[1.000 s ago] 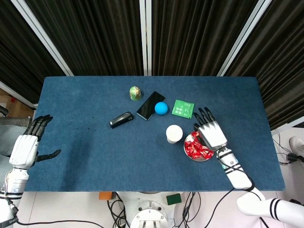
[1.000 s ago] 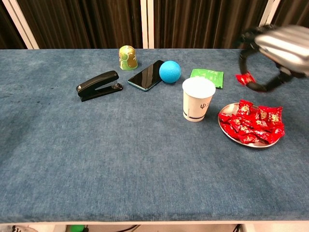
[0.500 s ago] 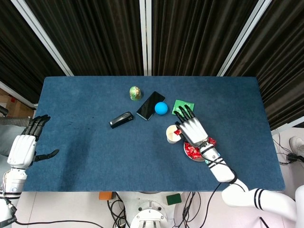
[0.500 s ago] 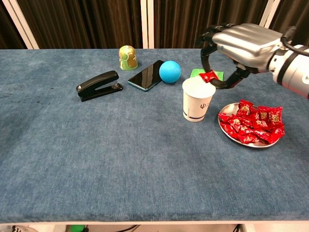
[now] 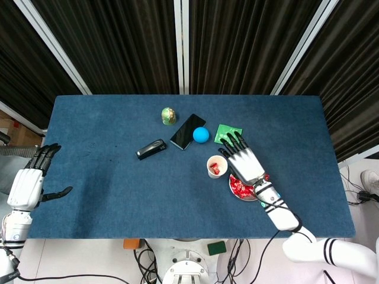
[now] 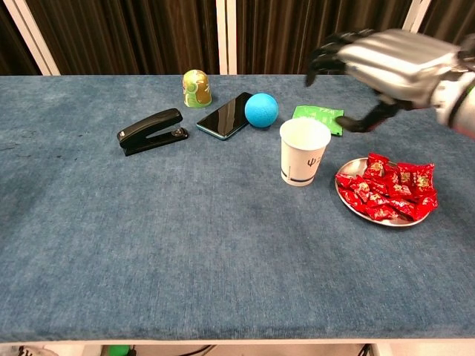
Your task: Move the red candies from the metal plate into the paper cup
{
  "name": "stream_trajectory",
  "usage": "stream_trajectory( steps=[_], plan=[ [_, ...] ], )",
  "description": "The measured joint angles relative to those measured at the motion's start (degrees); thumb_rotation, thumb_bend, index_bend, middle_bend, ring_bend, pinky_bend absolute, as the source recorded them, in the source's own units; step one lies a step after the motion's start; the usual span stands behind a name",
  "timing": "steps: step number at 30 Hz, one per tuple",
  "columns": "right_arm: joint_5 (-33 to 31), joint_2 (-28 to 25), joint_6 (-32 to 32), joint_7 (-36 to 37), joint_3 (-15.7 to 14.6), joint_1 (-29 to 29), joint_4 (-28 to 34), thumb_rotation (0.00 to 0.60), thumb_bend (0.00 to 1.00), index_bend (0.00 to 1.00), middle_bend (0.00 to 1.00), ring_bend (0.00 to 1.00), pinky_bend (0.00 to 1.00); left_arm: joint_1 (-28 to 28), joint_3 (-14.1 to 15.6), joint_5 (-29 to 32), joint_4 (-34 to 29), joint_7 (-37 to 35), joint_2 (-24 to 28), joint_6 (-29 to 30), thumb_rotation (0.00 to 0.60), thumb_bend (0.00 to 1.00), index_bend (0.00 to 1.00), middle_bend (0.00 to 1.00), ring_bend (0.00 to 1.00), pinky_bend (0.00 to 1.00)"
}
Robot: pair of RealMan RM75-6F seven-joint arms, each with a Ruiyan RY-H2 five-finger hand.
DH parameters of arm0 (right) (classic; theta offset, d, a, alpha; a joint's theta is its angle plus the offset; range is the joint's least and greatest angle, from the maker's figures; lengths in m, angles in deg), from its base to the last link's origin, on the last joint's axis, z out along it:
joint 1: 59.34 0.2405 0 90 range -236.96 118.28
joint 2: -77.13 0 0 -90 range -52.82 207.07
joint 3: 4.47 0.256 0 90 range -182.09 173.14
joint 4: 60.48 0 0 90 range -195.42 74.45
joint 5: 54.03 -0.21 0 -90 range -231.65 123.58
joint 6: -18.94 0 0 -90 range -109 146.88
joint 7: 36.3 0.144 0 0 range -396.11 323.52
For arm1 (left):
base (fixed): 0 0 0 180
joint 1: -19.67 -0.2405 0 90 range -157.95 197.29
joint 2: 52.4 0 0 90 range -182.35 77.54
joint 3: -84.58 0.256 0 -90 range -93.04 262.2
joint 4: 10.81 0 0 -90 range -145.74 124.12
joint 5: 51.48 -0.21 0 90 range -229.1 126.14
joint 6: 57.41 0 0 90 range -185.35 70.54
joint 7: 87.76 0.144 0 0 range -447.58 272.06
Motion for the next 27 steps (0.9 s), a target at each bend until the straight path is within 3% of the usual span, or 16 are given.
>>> stream_trajectory(
  steps=[9, 13, 27],
  plan=[
    [2.8, -9.8, -5.3, 1.9, -7.7, -8.4, 5.2, 0.600, 0.35, 0.37, 0.08, 0.00, 0.00, 0.0, 0.2, -0.1, 0.0, 0.2, -0.2, -0.4, 0.600, 0.09, 0.09, 0.07, 0.05, 0.22],
    [3.8, -11.4, -5.7, 2.4, -10.3, -10.6, 5.5, 0.600, 0.35, 0.40, 0.08, 0.00, 0.00, 0.0, 0.3, -0.2, -0.1, 0.4, -0.2, -0.4, 0.600, 0.09, 0.09, 0.07, 0.05, 0.22],
    [1.4, -10.1, -0.1, 0.1, -12.1, -11.5, 1.6, 0.600, 0.35, 0.43, 0.07, 0.00, 0.00, 0.2, 0.4, -0.6, -0.3, 0.9, -0.4, -0.7, 0.600, 0.09, 0.09, 0.07, 0.05, 0.22]
  ],
)
